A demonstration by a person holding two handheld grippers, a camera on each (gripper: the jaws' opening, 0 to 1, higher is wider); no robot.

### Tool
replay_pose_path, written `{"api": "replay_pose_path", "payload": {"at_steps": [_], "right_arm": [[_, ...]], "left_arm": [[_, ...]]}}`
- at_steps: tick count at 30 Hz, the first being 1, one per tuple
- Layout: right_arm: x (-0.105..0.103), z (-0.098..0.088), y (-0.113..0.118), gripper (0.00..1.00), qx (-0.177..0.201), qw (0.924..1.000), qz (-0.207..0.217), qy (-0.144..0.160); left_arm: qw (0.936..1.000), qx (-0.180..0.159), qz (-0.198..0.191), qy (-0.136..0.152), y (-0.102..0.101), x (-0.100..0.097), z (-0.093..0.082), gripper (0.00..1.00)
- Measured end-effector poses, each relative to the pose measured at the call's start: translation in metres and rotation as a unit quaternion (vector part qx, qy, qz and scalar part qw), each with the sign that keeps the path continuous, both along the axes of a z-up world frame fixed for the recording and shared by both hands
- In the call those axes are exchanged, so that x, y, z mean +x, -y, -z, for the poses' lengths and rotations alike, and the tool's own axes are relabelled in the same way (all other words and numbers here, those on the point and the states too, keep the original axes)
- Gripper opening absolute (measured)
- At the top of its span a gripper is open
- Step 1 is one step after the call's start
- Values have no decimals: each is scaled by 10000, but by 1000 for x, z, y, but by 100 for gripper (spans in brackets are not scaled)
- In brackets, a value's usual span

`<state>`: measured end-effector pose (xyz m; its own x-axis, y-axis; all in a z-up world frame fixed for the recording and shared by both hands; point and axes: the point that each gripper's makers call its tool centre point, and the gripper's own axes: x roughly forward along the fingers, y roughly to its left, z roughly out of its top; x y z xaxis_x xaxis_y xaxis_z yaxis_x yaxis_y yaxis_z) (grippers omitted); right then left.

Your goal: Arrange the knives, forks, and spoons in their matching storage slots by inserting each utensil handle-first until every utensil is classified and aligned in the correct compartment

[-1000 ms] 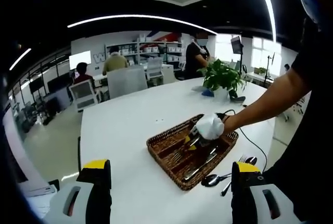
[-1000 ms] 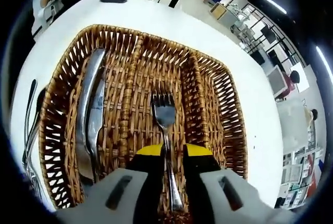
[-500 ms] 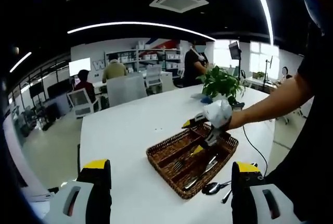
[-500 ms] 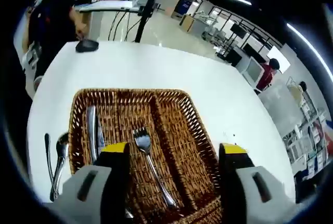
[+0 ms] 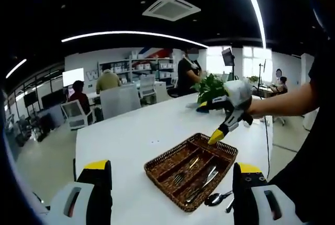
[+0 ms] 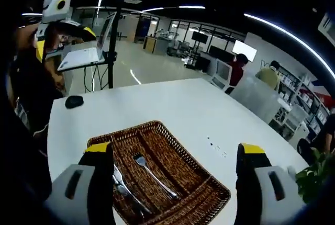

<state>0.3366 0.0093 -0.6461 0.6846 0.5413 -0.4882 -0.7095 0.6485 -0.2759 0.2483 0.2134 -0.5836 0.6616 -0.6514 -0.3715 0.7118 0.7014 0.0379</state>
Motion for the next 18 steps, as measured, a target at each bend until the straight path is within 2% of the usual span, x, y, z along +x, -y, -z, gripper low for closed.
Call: {"api": "replay_pose_path", "payload": {"at_steps": [8, 14, 17, 18], "right_arm": [[-44, -25, 34, 99, 345, 9979, 541, 84], [-69, -34, 63, 99, 447, 9960, 765, 119], [-80, -32, 79, 99, 653, 9931, 968, -70], [-87, -29, 83, 99, 788, 9917, 967, -296]], "left_arm": [[9998, 2, 205, 68, 10, -4, 5, 100], [9998, -39, 191, 61, 15, -11, 5, 100], [9999, 17, 66, 125, 11, -13, 4, 100], [9999, 21, 39, 114, 10, -15, 5, 100]]}}
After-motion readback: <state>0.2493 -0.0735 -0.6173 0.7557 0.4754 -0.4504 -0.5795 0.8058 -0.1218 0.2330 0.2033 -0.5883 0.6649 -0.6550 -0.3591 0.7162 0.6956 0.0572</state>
